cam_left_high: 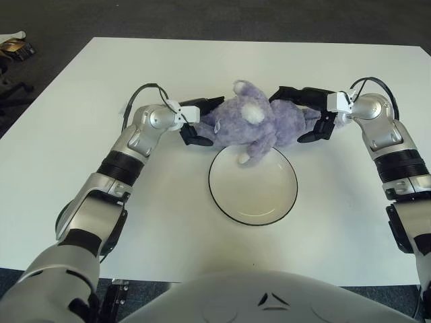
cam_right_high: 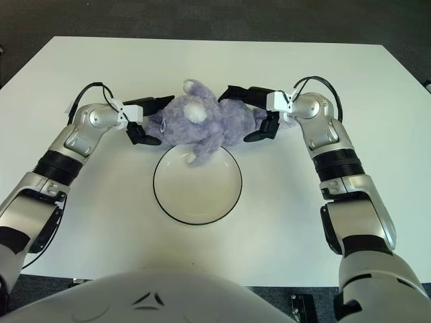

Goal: Put the doll into the plate.

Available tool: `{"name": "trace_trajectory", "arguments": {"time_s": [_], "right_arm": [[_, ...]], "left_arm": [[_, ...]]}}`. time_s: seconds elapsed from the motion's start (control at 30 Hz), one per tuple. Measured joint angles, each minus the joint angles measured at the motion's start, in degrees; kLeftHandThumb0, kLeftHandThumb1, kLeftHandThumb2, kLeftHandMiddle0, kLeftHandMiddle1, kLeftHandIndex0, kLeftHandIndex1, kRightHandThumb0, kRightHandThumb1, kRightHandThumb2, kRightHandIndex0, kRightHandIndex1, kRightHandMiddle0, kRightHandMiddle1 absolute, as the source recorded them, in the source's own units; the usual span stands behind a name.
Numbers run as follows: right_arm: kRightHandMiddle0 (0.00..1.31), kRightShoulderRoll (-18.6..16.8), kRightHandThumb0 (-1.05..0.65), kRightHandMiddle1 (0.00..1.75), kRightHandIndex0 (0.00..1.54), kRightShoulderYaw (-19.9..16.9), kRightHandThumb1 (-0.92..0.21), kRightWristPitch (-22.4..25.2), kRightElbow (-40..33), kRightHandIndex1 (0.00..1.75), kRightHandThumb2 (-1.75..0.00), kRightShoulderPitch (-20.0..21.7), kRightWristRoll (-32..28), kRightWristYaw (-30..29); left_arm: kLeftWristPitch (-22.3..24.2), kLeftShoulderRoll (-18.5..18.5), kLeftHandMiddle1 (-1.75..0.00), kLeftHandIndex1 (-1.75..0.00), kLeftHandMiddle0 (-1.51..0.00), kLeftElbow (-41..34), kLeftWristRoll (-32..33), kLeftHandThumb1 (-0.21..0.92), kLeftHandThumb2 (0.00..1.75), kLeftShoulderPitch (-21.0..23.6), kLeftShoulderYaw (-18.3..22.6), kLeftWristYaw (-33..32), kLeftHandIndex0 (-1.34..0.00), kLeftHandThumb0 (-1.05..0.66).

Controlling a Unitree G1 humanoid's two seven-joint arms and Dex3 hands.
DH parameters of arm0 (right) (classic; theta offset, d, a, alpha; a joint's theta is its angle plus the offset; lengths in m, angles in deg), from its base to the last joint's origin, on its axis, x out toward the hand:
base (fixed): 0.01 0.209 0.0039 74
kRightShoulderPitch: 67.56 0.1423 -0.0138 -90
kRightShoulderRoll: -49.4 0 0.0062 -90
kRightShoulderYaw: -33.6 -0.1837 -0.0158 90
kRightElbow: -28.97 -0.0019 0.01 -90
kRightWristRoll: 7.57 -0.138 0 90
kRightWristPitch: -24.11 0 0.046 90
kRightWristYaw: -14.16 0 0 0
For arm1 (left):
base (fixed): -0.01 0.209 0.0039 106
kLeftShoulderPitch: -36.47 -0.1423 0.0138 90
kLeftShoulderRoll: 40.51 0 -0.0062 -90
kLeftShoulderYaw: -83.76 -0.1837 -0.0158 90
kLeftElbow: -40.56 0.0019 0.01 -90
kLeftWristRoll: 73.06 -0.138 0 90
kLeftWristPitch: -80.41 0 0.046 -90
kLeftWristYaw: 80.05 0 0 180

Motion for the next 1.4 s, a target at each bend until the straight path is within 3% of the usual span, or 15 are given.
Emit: {"name": "trace_trajectory", "arguments": {"time_s": [0.3,0.47,0.8,1.0,1.1,1.4], "right_arm": [[0.0,-0.34,-0.58,0.99,0.0,1.15,-0.12,-0.14,2.42,0.41,-1.11,1.26,1.44,-0.71],[0.0,-0.4,-0.76,0.96,0.0,1.64,-0.26,0.0,2.8,0.35,-0.98,1.53,3.12,-2.0],[0.0,-0.4,-0.84,0.86,0.0,3.59,-0.33,3.88,2.94,0.28,-0.92,3.83,5.91,-0.64],[0.0,-0.37,-0.76,0.88,0.0,4.27,-0.27,5.89,3.12,0.43,-0.97,5.05,5.91,2.64],[0.0,-0.37,-0.67,0.91,0.0,4.5,-0.2,7.02,3.08,0.56,-1.04,5.37,5.92,3.62],[0.0,-0.42,-0.58,0.97,0.0,4.81,-0.15,11.79,2.21,0.78,-1.12,5.57,6.04,4.77]], "left_arm": [[-1.57,-0.34,-0.96,-0.94,0.0,0.53,-0.9,0.36,0.93,0.43,-0.41,0.0,0.0,-0.75],[-1.87,-0.34,-1.1,-0.93,0.0,0.81,-1.08,0.38,0.91,0.54,-0.43,-0.01,0.0,-0.81],[-3.17,-0.44,-1.23,-0.93,-0.01,1.57,-2.09,0.42,0.89,1.11,-0.62,-0.29,0.0,-0.82],[-3.94,-0.49,-1.32,-0.94,-0.09,1.72,-2.94,0.42,0.88,1.16,-0.79,-0.75,0.0,-0.85],[-4.33,-0.54,-1.38,-1.05,-0.12,1.77,-3.05,0.38,0.93,1.21,-0.84,-0.76,0.0,-0.78],[-4.48,-0.43,-1.46,-1.26,-0.16,2.25,-2.72,0.31,1.05,1.43,-0.84,-0.76,0.0,-0.66]]}}
